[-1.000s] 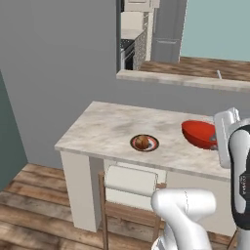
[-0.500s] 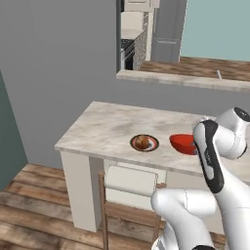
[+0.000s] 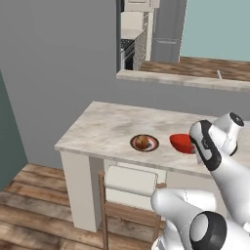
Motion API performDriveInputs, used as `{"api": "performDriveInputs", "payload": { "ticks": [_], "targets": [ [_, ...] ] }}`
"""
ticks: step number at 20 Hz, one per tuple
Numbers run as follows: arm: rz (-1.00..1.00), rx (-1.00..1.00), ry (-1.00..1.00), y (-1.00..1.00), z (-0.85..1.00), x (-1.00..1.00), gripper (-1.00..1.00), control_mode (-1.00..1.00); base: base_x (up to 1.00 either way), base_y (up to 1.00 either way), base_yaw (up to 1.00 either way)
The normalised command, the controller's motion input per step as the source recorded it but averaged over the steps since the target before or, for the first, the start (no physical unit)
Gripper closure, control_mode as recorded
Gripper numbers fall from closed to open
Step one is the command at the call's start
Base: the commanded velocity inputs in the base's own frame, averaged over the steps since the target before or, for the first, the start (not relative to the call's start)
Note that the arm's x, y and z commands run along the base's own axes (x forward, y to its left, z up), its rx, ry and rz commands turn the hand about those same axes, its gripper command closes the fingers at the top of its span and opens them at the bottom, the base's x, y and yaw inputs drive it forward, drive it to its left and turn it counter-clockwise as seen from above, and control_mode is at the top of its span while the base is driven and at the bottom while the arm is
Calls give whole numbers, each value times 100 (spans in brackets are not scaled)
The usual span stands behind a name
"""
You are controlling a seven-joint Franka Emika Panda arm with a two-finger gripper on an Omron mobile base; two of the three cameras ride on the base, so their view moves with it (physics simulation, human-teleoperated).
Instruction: Take the smaller bowl and place it next to the appetizer plate on the dining counter , and place the larger bowl next to the plate with cooked food.
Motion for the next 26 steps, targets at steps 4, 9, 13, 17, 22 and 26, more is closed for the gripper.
{"api": "performDriveInputs", "payload": {
  "ticks": [4,9,13,17,22,26],
  "targets": [
    [4,0,-18,-14,-47,27,100,-100,0,0,0],
    [0,0,-3,0,-44,38,100,-100,0,0,0],
    [0,0,0,6,-32,38,100,-100,0,0,0],
    [0,0,-1,0,-25,7,100,-100,0,0,0],
    [0,0,-1,0,-31,6,100,-100,0,0,0],
    [0,0,0,0,-38,17,100,-100,0,0,0]
  ]
}}
